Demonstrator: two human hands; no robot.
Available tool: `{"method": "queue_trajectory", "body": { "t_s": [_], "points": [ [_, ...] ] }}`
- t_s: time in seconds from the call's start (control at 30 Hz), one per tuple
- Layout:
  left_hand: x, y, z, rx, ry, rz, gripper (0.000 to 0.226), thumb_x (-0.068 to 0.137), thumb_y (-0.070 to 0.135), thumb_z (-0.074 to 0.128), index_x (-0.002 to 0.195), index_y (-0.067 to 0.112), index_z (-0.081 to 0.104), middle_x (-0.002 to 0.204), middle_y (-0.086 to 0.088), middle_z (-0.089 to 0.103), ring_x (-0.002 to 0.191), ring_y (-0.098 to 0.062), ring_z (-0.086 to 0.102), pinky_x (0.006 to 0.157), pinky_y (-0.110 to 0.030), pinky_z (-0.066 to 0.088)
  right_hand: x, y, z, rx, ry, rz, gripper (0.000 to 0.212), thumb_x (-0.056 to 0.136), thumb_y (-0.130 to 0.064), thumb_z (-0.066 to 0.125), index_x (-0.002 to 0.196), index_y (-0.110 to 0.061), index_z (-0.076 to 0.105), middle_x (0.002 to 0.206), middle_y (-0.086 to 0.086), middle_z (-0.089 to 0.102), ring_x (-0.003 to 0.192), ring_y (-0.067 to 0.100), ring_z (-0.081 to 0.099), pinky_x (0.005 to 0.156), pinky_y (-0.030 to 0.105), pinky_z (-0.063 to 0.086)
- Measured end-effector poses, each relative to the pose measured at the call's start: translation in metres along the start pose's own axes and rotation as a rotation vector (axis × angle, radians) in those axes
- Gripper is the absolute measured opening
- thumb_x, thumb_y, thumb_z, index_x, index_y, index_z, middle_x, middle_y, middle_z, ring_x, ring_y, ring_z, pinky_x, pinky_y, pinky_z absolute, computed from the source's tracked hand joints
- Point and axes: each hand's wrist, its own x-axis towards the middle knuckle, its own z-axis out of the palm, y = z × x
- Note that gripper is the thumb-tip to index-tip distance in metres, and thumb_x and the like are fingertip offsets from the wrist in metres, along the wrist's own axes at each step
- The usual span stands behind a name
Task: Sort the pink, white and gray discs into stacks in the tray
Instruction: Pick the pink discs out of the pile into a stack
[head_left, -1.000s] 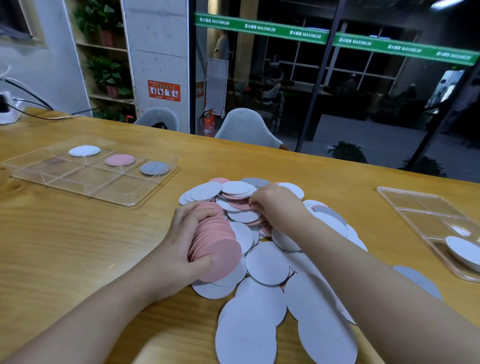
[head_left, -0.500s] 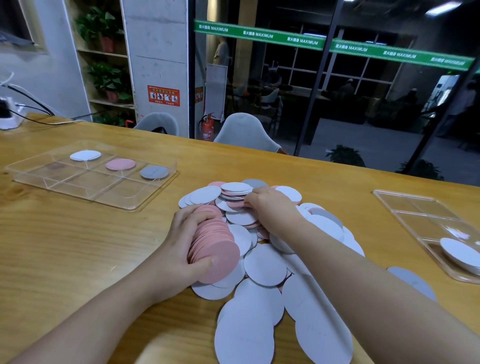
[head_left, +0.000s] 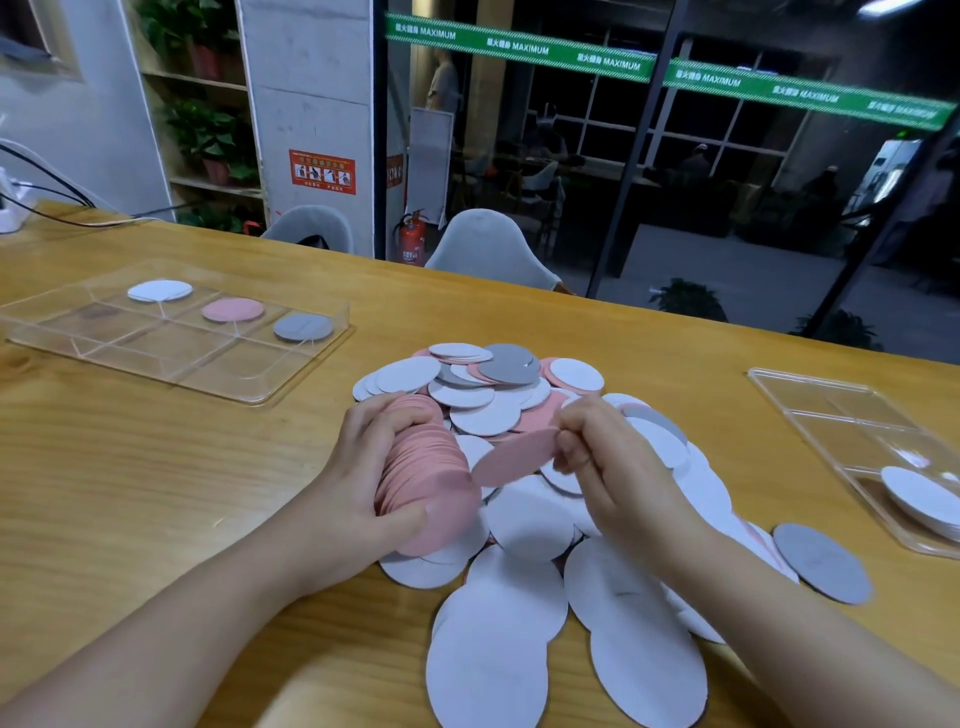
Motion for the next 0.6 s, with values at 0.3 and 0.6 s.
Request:
{"method": "queue_trajectory", "body": {
  "t_s": [0.3,0.6],
  "points": [
    [-0.001,0.005,-0.002,-0.021,-0.003,-0.030,0.085,0.047,0.091,0.050,0.120,0.054,0.028,0.131,0.041,0.006,0.123,0.029,0.007,0.089,0.011,0.011,-0.011,-0.017,0.026,0.037,-0.105,0.009,0.004,0.084,-0.030,0.043,0.082,-0.032,0.045,0.076,-0.013,0.048,0.072,0.001,0.047,0.062,0.018,0.040],
    [-0.001,0.005,-0.001,-0.012,-0.003,-0.020,0.069,0.056,0.063,0.059,0.118,0.054,0.030,0.127,0.043,0.009,0.121,0.028,0.013,0.088,0.010,0.013,0.005,-0.004,0.022,-0.010,-0.059,-0.050,0.019,0.087,-0.028,0.054,0.083,-0.013,0.065,0.074,-0.010,0.059,0.070,-0.002,0.048,0.064,0.007,0.038]
  ]
}}
